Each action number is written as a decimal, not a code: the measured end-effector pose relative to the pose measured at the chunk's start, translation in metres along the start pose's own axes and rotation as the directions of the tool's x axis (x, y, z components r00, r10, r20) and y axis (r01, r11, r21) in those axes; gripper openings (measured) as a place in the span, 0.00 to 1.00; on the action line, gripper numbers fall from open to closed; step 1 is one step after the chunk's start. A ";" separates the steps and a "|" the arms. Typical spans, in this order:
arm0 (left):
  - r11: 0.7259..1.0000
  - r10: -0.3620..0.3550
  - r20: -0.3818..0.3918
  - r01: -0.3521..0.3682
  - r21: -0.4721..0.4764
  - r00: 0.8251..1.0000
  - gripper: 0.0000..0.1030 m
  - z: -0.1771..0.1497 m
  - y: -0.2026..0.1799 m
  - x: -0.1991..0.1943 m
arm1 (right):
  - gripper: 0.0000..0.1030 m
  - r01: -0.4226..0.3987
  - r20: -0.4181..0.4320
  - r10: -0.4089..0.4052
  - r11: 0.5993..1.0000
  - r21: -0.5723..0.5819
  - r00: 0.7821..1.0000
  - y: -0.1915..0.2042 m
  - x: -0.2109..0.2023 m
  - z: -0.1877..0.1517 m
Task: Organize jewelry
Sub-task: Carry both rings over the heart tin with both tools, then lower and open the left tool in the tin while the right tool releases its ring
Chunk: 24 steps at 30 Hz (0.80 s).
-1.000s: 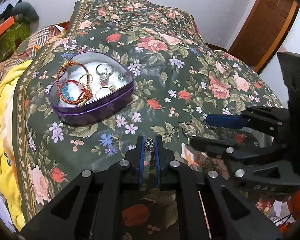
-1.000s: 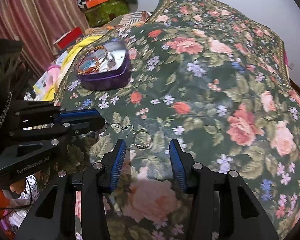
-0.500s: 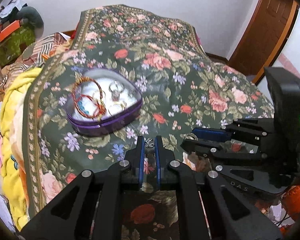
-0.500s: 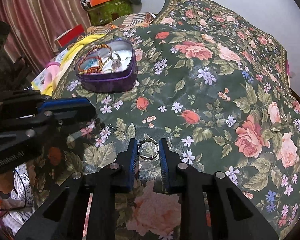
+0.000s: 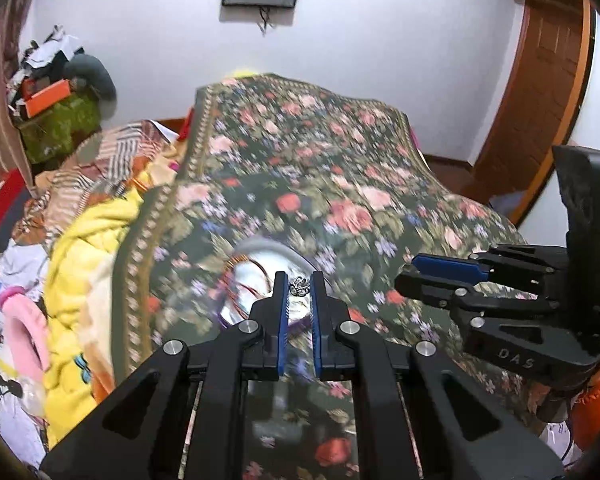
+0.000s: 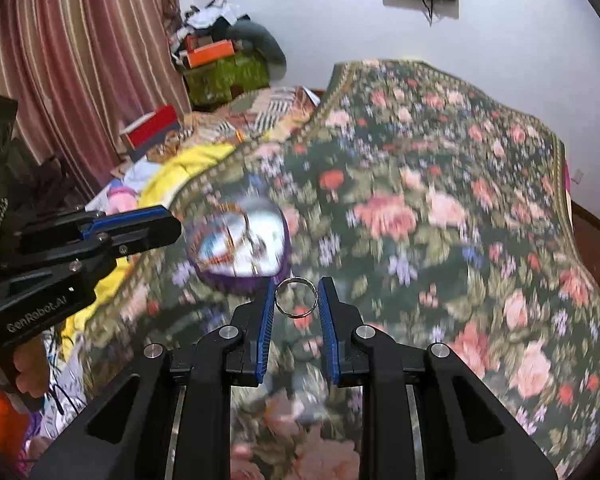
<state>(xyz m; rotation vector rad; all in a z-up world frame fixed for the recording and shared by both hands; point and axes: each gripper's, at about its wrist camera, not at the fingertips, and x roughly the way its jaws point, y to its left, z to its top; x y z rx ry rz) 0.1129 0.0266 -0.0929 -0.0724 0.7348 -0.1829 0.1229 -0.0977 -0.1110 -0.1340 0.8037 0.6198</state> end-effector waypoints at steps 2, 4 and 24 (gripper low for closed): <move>1.000 0.012 0.017 -0.012 -0.003 1.000 0.08 0.004 0.005 -0.002 | 0.19 -0.002 0.021 0.002 1.000 -0.006 1.000 0.003 0.000 0.009; 1.000 0.021 0.027 -0.021 -0.008 0.999 0.08 0.007 0.011 -0.003 | 0.19 -0.009 0.038 0.009 1.000 -0.011 0.999 0.006 0.000 0.017; 0.999 0.042 0.007 -0.041 -0.033 0.999 0.08 0.008 0.039 0.029 | 0.19 -0.054 0.014 0.054 0.998 -0.043 0.998 0.023 0.054 0.051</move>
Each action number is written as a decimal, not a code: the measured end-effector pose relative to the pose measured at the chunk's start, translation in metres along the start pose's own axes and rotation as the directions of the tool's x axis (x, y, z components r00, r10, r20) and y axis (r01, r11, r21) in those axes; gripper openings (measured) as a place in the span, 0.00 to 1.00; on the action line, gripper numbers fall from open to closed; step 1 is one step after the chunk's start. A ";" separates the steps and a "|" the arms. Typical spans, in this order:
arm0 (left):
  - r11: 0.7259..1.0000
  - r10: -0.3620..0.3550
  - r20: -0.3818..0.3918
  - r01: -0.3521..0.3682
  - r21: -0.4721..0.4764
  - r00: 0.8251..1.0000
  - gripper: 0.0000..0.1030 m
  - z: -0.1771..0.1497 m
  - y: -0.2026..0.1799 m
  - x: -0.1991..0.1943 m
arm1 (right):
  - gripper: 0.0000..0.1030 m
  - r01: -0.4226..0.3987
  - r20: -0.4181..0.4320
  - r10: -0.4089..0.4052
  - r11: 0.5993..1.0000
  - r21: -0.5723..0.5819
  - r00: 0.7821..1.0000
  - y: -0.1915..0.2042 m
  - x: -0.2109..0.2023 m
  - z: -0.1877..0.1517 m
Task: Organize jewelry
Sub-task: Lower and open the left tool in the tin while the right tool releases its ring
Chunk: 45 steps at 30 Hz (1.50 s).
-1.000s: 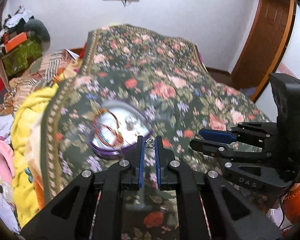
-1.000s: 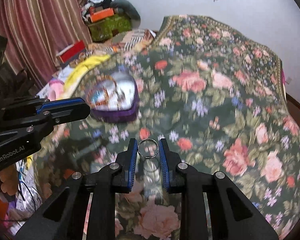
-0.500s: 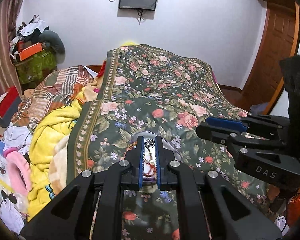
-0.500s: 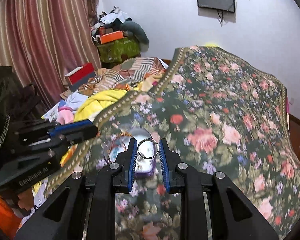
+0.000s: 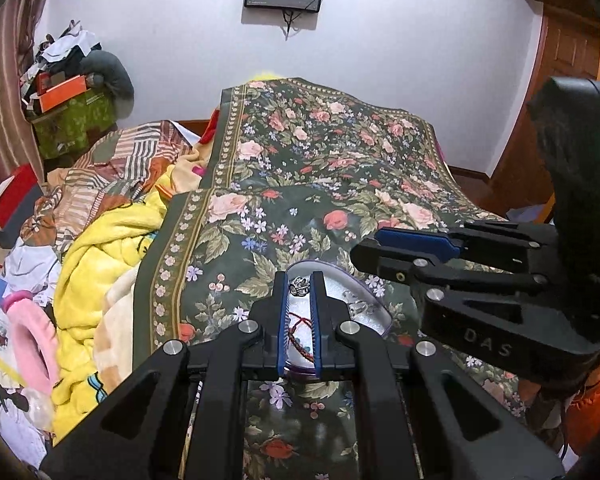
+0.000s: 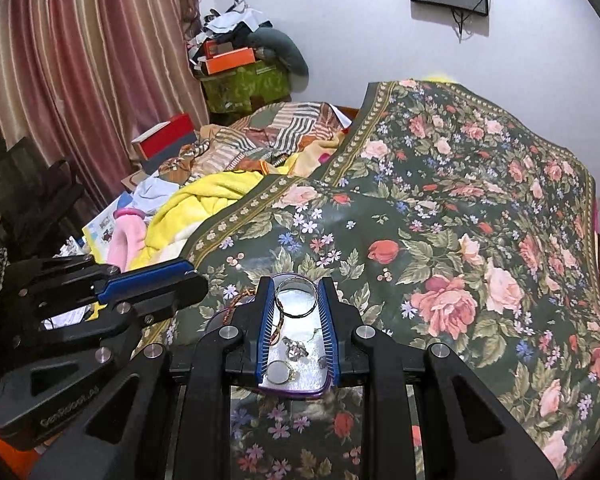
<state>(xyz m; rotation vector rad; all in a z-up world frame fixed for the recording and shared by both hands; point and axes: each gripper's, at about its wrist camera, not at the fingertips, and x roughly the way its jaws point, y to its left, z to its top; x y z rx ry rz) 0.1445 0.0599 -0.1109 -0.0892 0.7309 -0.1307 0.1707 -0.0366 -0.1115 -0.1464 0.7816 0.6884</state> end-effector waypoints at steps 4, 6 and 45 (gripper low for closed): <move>1.000 -0.010 -0.021 0.010 -0.005 1.000 0.08 -0.003 0.001 0.008 | 0.19 0.008 -0.025 -0.008 1.000 -0.005 1.000 -0.002 0.010 0.000; 1.000 -0.014 -0.029 0.013 -0.004 0.999 0.08 -0.006 0.000 0.012 | 0.19 0.004 -0.039 -0.004 1.000 -0.005 0.999 -0.003 0.015 -0.001; 0.999 0.022 -0.048 -0.024 -0.036 0.999 0.19 -0.004 -0.002 -0.001 | 0.38 0.035 -0.017 -0.035 0.999 0.014 0.999 -0.010 -0.009 -0.003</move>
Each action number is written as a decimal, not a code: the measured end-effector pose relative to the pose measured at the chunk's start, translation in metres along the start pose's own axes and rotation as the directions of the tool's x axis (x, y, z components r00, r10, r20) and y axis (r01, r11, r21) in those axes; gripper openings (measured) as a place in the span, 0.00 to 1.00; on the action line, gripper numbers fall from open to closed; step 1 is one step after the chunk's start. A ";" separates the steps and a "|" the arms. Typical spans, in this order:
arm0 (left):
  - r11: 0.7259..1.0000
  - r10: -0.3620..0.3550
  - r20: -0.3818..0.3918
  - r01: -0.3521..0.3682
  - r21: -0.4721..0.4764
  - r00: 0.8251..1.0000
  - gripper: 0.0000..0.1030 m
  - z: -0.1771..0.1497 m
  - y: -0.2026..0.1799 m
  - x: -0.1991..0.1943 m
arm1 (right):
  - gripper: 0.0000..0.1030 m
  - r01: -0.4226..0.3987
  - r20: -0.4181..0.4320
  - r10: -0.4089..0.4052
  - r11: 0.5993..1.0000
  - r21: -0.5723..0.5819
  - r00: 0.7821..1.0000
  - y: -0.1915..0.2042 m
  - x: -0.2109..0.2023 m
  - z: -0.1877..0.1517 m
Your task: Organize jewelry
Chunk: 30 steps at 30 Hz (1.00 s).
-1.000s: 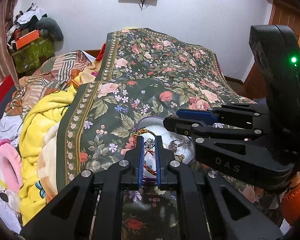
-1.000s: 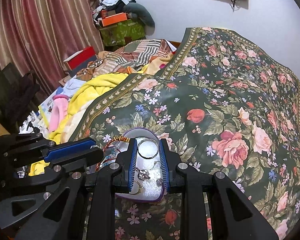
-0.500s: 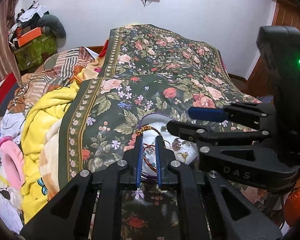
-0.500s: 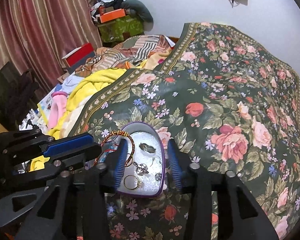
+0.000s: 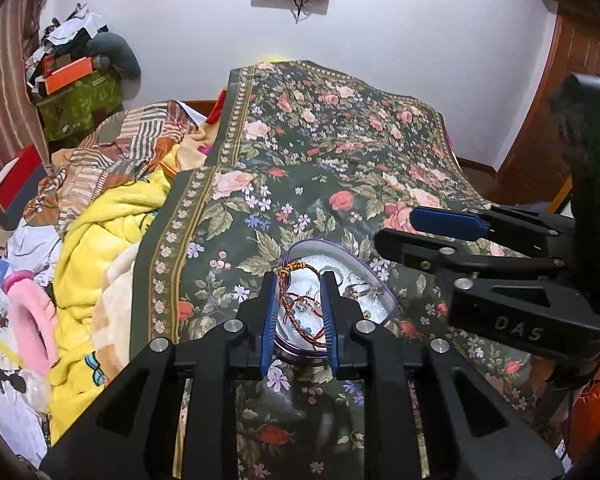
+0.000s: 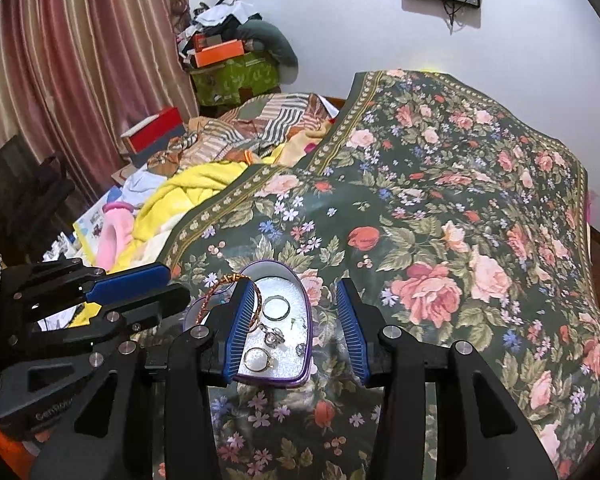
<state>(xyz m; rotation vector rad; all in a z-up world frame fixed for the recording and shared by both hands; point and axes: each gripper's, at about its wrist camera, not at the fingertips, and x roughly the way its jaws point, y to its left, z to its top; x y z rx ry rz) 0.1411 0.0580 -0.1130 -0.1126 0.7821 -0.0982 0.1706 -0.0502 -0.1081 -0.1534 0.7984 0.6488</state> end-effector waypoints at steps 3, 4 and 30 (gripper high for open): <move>1.000 -0.008 0.027 0.009 -0.008 1.000 0.19 0.003 -0.004 -0.015 | 0.38 0.004 0.029 -0.004 1.000 0.009 1.000 0.000 -0.017 0.002; 1.000 -0.013 0.045 0.013 -0.007 0.999 0.19 0.005 -0.006 -0.024 | 0.38 0.004 0.045 -0.005 1.000 0.009 0.999 0.000 -0.024 0.003; 0.979 0.135 0.604 -0.198 0.039 0.786 0.49 -0.018 -0.102 -0.269 | 0.50 0.073 0.579 -0.079 0.997 0.034 0.812 0.067 -0.260 -0.028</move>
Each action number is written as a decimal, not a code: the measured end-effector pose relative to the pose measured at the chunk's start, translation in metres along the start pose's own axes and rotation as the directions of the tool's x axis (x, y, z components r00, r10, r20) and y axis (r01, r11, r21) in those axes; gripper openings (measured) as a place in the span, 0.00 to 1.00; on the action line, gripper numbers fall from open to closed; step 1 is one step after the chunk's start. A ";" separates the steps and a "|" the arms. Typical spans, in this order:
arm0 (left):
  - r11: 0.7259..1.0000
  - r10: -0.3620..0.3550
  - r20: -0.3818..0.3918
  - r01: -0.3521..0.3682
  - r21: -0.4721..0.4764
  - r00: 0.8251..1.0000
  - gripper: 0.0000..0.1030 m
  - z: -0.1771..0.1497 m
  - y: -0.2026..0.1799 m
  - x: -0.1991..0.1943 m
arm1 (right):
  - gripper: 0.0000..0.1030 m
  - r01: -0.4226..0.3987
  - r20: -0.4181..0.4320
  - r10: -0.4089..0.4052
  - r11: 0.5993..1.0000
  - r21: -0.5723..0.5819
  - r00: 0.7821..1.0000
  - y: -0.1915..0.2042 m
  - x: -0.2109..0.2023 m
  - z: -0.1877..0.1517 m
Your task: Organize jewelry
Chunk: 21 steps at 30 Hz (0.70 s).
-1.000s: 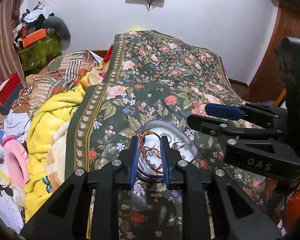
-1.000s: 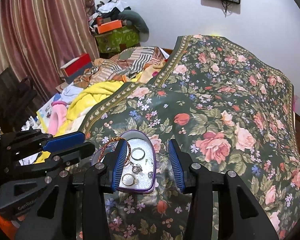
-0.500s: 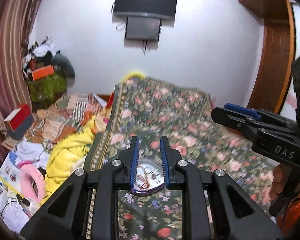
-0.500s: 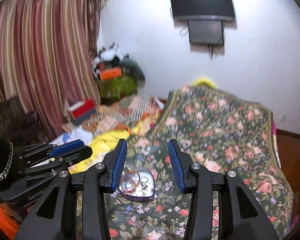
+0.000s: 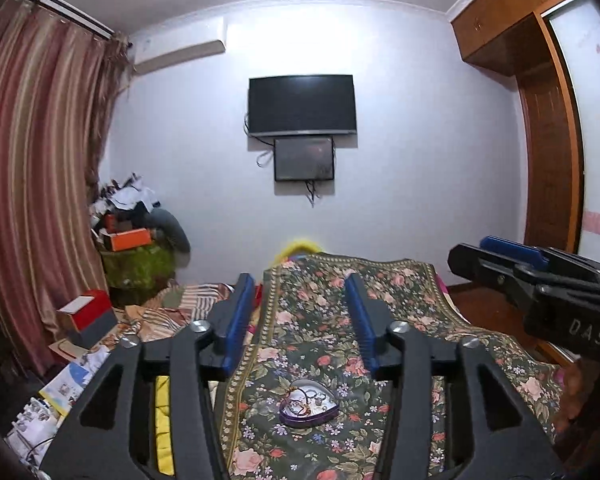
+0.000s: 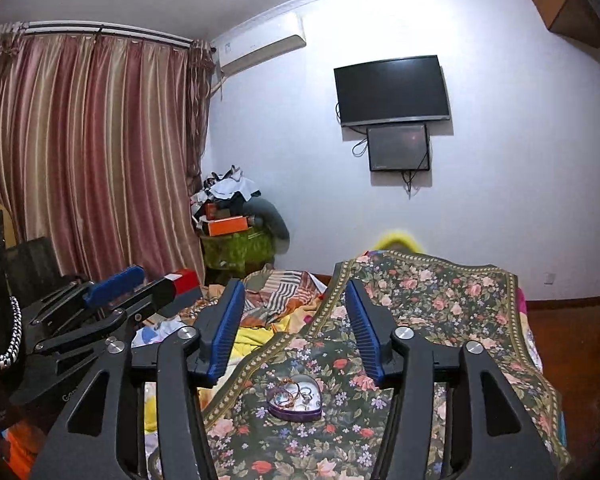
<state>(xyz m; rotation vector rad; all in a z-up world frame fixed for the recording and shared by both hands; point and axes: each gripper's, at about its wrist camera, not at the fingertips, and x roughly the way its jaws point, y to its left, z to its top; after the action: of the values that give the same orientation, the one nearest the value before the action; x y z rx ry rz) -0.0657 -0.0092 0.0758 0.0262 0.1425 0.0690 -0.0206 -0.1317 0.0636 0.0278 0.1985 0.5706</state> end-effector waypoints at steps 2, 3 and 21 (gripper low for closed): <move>1.000 0.015 0.004 -0.015 -0.003 1.000 0.56 -0.001 -0.001 -0.004 | 0.58 0.028 0.017 -0.028 1.000 -0.013 0.999 0.003 -0.006 -0.002; 1.000 0.019 0.004 -0.019 -0.010 1.000 0.58 -0.002 0.000 -0.006 | 0.65 0.042 0.024 -0.041 0.999 -0.018 0.999 0.004 -0.007 -0.003; 0.996 0.024 -0.011 -0.025 -0.080 1.000 0.69 -0.008 0.010 -0.021 | 0.74 0.083 0.025 -0.083 0.997 -0.005 0.996 0.004 -0.020 -0.011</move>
<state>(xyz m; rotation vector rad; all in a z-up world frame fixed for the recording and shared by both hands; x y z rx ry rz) -0.0882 -0.0001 0.0714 -0.0526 0.1494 0.0991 -0.0418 -0.1391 0.0565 0.0201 0.1734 0.4878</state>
